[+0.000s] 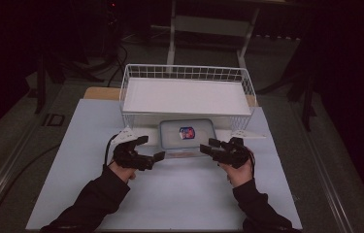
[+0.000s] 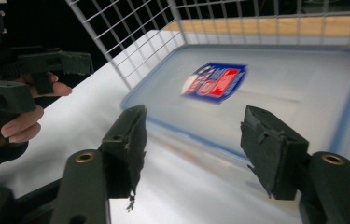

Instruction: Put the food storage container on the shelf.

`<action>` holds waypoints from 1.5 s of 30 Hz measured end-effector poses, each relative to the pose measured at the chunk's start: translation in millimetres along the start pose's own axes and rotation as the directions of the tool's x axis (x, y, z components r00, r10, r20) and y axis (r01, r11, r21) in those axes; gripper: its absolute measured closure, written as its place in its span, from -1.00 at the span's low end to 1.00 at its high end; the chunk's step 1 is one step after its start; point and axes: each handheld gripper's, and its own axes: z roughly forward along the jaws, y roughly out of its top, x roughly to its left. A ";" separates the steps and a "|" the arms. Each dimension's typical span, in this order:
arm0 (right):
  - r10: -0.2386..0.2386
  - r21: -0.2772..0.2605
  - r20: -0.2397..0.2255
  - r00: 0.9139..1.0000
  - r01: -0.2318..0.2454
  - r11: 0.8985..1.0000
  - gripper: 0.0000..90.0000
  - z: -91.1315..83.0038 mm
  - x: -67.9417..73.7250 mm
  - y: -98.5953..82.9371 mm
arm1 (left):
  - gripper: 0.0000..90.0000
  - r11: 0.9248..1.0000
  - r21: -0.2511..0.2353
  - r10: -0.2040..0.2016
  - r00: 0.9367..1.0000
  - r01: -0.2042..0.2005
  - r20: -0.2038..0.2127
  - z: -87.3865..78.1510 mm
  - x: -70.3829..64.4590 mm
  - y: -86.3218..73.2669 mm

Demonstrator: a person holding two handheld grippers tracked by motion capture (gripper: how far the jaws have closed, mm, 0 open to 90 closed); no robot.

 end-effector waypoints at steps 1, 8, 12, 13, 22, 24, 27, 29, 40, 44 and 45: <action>-0.002 0.005 -0.004 1.000 0.002 1.000 -0.04 0.9 1.8 -1.0 | -0.91 1.000 0.006 0.000 1.000 0.000 0.002 -1.5 -1.2 -1.2; -0.067 0.050 -0.024 0.997 0.068 0.996 0.49 7.9 13.4 -10.5 | -0.96 1.000 0.012 -0.011 1.000 0.011 0.001 -6.9 -1.4 -12.6; -0.066 0.085 -0.025 0.998 0.068 0.994 0.86 14.1 14.1 -15.1 | -0.97 1.000 0.029 -0.011 1.000 0.010 0.003 -6.9 0.2 -18.8; -0.063 0.096 -0.022 0.998 0.065 0.993 0.96 16.2 13.1 -16.3 | -0.97 0.999 0.034 -0.007 1.000 0.007 0.004 -7.0 0.3 -19.5; -0.064 0.152 -0.008 0.998 0.065 0.986 1.00 32.8 9.9 -20.5 | -0.97 0.999 0.033 -0.001 1.000 0.001 -0.004 -7.4 1.0 -25.5; -0.067 0.159 -0.005 0.998 0.067 0.985 1.00 37.4 9.2 -20.8 | -0.97 1.000 0.028 0.000 1.000 0.000 -0.002 -7.4 1.0 -25.7; -0.066 0.165 0.001 0.998 0.065 0.984 1.00 41.4 9.0 -20.7 | -0.97 1.000 0.026 0.008 1.000 -0.008 -0.003 -7.3 0.7 -26.2; -0.069 0.163 -0.007 0.998 0.069 0.984 1.00 46.8 9.8 -18.3 | -0.97 0.999 0.031 0.011 1.000 -0.011 -0.004 -7.1 0.7 -26.8; -0.095 0.171 0.009 0.995 0.092 0.981 1.00 63.4 8.5 -9.7 | -0.97 1.000 0.024 0.013 1.000 -0.013 -0.004 -8.2 0.9 -27.3; -0.088 0.164 0.025 0.996 0.083 0.983 1.00 67.6 3.4 -5.9 | -0.97 1.000 0.024 0.008 1.000 -0.008 -0.002 -8.5 1.6 -27.7; -0.089 0.163 0.029 0.996 0.083 0.983 1.00 68.3 2.0 -5.4 | -0.97 1.000 0.023 0.009 1.000 -0.009 -0.003 -8.6 1.6 -27.7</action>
